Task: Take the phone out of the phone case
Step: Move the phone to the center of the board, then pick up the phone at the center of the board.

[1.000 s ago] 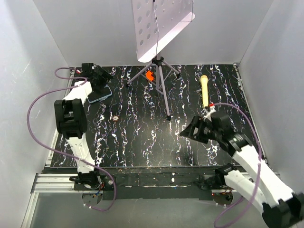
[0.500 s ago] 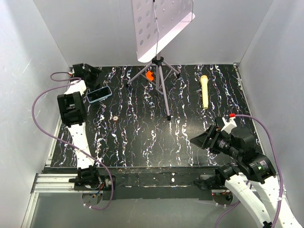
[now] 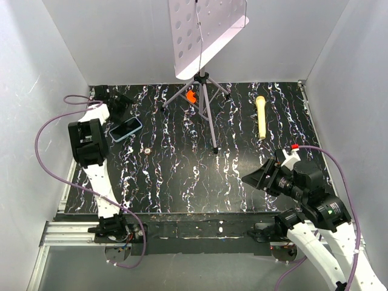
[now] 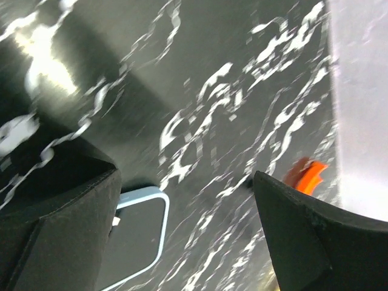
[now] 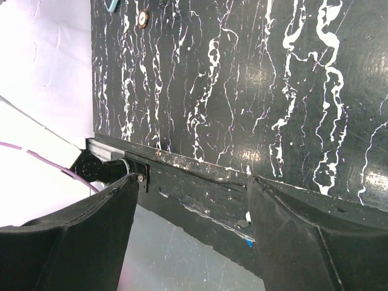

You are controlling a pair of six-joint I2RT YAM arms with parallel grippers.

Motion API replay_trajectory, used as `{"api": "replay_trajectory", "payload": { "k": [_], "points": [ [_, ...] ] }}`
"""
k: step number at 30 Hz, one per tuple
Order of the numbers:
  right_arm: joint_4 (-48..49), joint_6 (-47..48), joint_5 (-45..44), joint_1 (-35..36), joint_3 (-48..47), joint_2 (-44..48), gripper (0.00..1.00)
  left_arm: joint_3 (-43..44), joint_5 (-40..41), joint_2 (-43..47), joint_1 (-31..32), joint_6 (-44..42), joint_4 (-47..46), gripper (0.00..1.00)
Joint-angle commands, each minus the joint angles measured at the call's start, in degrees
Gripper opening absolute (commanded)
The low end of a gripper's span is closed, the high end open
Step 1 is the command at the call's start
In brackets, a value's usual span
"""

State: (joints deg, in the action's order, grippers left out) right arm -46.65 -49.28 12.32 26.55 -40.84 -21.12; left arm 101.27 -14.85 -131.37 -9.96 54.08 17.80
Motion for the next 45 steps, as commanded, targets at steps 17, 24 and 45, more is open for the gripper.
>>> {"api": "replay_trajectory", "payload": {
  "k": [17,24,45],
  "points": [
    [13.3,0.3,2.8,0.3,5.4,-1.5,0.78,-20.8,14.0,19.2,5.2,-33.3,24.5,0.98],
    [16.0,2.1,4.8,0.3,5.0,-3.7,0.78,-21.4,21.0,18.4,13.4,-36.7,28.1,0.98],
    [14.4,0.2,3.1,0.3,3.1,-5.9,0.77,-26.7,8.6,24.0,6.0,-29.0,23.8,0.19]
  ]
}}
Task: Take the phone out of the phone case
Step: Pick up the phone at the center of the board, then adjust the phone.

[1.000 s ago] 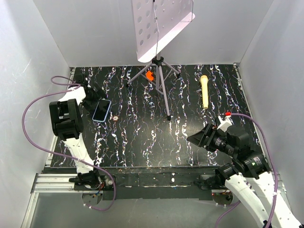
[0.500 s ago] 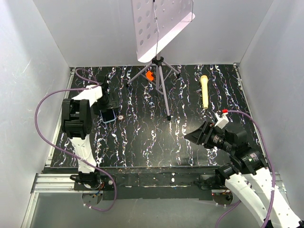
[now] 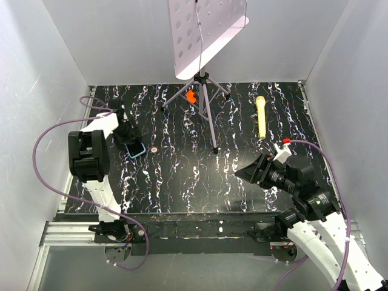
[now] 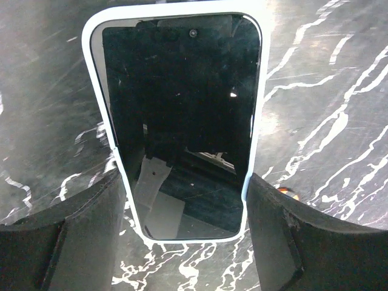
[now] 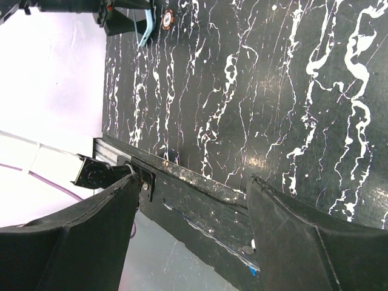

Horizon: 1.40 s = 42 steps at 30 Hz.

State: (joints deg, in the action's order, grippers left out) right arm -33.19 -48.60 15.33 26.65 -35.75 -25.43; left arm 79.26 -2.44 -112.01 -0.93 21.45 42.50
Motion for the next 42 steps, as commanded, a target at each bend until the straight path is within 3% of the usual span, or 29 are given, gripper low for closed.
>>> {"api": "replay_trajectory", "payload": {
  "k": [1,5,11,16,23,31,35,42],
  "points": [
    [0.8,-0.5,0.0,0.2,-2.0,-1.9,0.77,-5.0,-3.9,6.1,-3.0,4.9,-1.5,0.16],
    [2.3,-0.6,-0.4,0.1,-1.1,-4.2,0.77,-8.2,-6.8,12.1,-3.0,10.5,-5.6,0.01],
    [5.7,2.9,0.1,1.3,-1.6,-17.3,0.77,-14.4,-14.3,20.9,-0.1,16.4,-13.9,0.00],
    [11.3,2.6,-5.5,11.8,-6.1,-28.9,0.75,-18.4,-18.1,28.5,7.6,22.1,-14.0,0.00],
    [32.6,-0.4,-17.1,27.8,-5.9,-36.6,0.77,-35.7,-20.8,39.4,20.7,44.5,-28.2,0.00],
    [37.6,-1.1,-28.9,35.6,-5.3,-38.8,0.75,-35.6,-18.0,39.8,32.8,54.5,-29.8,0.00],
    [36.3,-3.5,-31.4,36.0,-5.9,-40.8,0.72,-34.3,-19.1,37.1,35.5,55.8,-30.5,0.00],
    [36.4,-8.6,-32.6,36.0,-4.7,-42.4,0.57,-33.3,-17.6,38.3,37.1,55.6,-30.4,0.00]
  ]
}}
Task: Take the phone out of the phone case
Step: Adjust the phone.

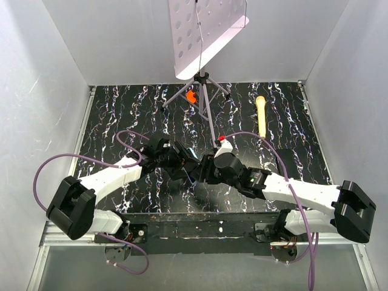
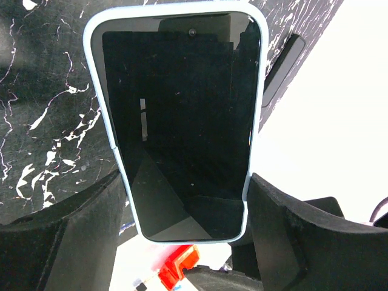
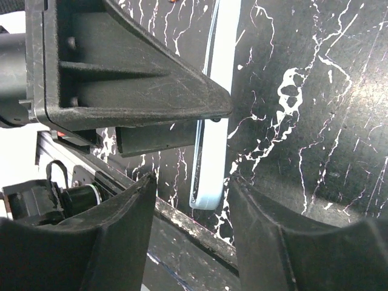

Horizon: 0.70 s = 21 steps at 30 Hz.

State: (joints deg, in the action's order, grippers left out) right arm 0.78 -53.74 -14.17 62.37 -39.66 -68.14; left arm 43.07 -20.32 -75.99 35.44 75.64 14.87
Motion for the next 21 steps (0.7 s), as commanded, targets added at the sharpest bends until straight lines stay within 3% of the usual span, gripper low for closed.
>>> {"api": "replay_trajectory", "payload": {
  "k": [1,9,17,19,21],
  "points": [
    [2.3,-4.1,-3.7,0.3,-0.6,0.3,0.55,2.8,0.3,2.4,0.9,1.6,-2.7,0.00],
    [2.0,-7.7,-4.8,0.3,-2.0,-2.7,0.43,2.3,1.1,3.0,2.5,1.6,-2.2,0.00],
    [2.2,-8.1,-6.4,0.1,-1.5,-3.0,0.41,4.2,3.2,3.7,2.7,-1.5,0.7,0.00],
    [1.7,-6.7,-4.5,-0.3,-1.6,-2.7,0.44,4.4,3.6,3.9,2.8,-3.6,0.9,0.00],
    [1.4,-4.4,1.6,-2.2,-1.5,-1.8,0.55,5.1,3.9,4.1,3.0,-7.2,1.0,0.00]
  ]
}}
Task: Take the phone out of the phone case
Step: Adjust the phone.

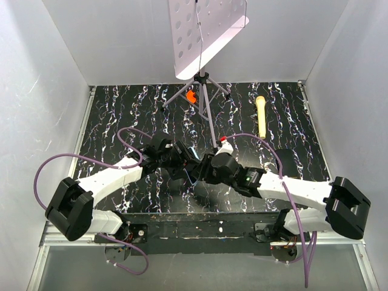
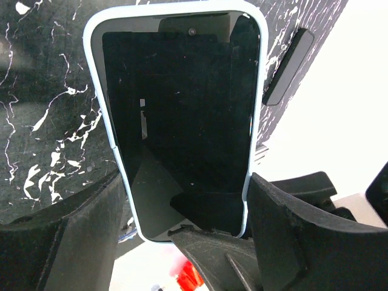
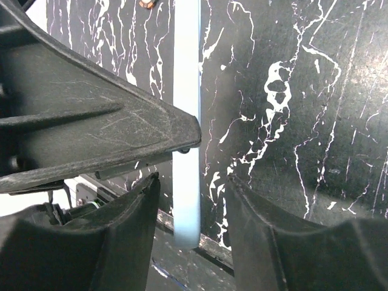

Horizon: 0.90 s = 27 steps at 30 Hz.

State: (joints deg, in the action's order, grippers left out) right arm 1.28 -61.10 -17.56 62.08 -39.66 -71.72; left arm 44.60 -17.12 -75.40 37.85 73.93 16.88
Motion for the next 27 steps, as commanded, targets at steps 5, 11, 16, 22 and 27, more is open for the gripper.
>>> {"api": "replay_trajectory", "payload": {
  "k": [5,11,16,22,27],
  "points": [
    [-3.8,9.7,19.9,-4.0,-0.3,6.1,0.76,6.2,1.2,4.2,0.6,-22.8,0.7,0.00],
    [-19.4,11.8,20.7,-9.1,-2.5,19.9,0.85,9.9,-0.4,4.6,0.6,-51.2,3.9,0.00],
    [-29.4,19.6,35.8,-26.1,-10.1,19.5,0.83,7.4,-4.8,8.7,1.0,-65.5,1.9,0.00],
    [-35.7,27.2,47.0,-28.3,-25.0,5.7,0.81,7.3,-3.9,11.1,2.3,-73.7,2.5,0.00],
    [-32.2,24.0,50.6,-28.2,-30.0,-3.7,0.74,8.8,-1.8,10.1,3.5,-77.5,5.0,0.00]
  ]
}}
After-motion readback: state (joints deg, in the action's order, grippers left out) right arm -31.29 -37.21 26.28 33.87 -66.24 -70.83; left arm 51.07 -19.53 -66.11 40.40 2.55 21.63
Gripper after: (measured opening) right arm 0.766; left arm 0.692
